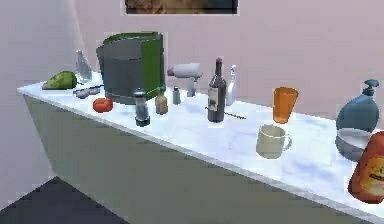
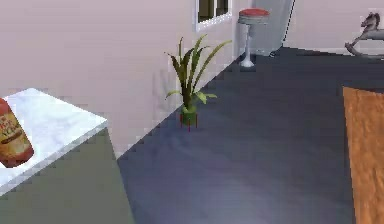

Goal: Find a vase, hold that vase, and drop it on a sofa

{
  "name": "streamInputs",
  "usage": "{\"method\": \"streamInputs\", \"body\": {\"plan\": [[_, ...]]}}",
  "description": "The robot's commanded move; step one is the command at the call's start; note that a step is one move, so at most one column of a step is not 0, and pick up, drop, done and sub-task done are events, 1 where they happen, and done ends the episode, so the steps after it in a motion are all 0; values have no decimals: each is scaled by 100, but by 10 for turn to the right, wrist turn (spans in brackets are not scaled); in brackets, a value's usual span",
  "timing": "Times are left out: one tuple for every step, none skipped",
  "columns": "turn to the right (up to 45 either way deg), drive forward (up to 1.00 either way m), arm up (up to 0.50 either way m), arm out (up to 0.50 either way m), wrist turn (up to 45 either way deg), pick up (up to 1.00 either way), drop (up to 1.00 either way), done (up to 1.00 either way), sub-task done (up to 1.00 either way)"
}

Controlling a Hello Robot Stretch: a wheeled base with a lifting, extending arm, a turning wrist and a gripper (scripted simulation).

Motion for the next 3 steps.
{"method": "streamInputs", "body": {"plan": [[-450, 0, 0, 0, 0, 0, 0, 0, 0], [-390, 0, 0, 0, 0, 0, 0, 0, 0], [0, 100, 0, 0, 0, 0, 0, 0, 0]]}}
